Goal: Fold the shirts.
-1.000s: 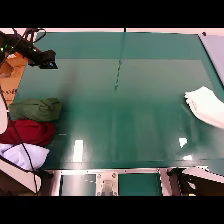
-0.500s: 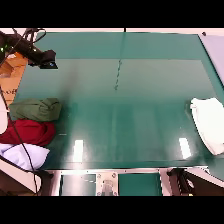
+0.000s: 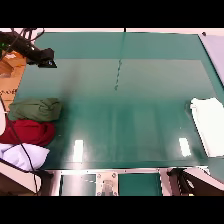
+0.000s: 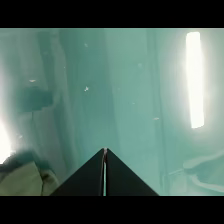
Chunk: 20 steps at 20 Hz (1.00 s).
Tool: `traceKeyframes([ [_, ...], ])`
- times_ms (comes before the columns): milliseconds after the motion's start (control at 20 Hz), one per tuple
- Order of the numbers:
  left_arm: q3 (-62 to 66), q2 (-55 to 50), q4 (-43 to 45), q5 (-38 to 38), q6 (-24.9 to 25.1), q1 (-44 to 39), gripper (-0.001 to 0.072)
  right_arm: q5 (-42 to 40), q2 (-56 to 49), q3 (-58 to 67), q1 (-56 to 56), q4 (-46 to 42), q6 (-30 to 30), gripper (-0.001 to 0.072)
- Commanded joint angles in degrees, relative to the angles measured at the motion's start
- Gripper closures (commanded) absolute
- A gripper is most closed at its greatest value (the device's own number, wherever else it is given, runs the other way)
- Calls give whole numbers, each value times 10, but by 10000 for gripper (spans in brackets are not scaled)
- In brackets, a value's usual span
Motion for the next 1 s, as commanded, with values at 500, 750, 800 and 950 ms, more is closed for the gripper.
traceKeyframes([
  [500,-486,328,69,89,-112,-157,687,-11,-31,51,596,65,-82,695],
  [750,-548,355,73,111,-133,-187,686,-16,-43,51,672,65,-92,694],
  [800,-548,355,73,111,-133,-187,685,-16,-43,51,678,66,-92,694],
  [950,-548,355,73,111,-131,-187,685,-16,-43,51,684,67,-92,694],
])
